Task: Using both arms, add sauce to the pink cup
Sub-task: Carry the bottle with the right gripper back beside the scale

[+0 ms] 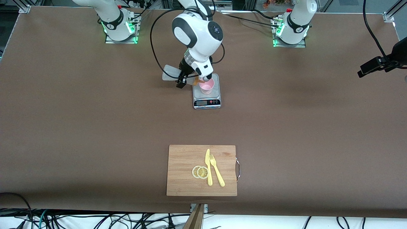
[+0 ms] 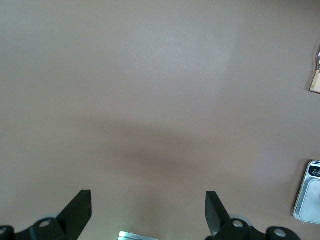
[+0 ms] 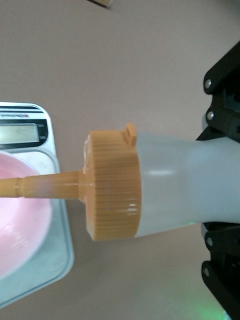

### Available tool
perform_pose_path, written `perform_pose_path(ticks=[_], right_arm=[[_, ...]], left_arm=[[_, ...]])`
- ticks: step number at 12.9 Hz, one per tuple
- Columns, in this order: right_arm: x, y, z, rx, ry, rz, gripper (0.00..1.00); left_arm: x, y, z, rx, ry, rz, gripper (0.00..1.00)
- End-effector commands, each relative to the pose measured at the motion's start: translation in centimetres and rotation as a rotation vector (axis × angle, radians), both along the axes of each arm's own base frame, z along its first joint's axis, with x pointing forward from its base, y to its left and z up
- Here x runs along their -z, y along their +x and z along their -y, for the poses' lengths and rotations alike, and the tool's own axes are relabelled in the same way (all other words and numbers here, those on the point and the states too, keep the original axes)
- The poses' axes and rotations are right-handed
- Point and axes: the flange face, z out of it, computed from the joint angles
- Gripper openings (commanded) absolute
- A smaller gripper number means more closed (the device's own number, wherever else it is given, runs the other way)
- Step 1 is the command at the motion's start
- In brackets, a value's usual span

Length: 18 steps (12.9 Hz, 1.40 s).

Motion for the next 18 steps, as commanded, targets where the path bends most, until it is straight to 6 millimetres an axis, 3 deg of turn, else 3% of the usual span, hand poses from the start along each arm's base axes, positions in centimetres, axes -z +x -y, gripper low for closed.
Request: perform_pose_path(ticks=[1,3,7,12,18], right_arm=[[-2.2,0.4,-0.6,0.038,0.119,-0.039,0.0],[-3.6,1.4,0.2,0.074,0.187,-0.035,0.0],[-4.2,3.9,3.1,0.134,0.314,-0.083,0.0],[-5.1,6.6,9.2,0.173,0.575,-0.087,0.0],[-4.5,12.3,17.9,0.156,0.832,-0.16,0.0]], left_arm=[[-0.4,0.1,-0.1,0.021,-0.02,0.002,1.0],[-0.4,0.1,-0.1,0.021,-0.02,0.002,1.0],[-0.3,0.2,-0.1,0.021,-0.02,0.0,1.0],[-0.3,0.2,-0.1,0.021,-0.02,0.0,1.0],[-0.3,0.2,-0.2,0.019,-0.017,0.001,1.0]])
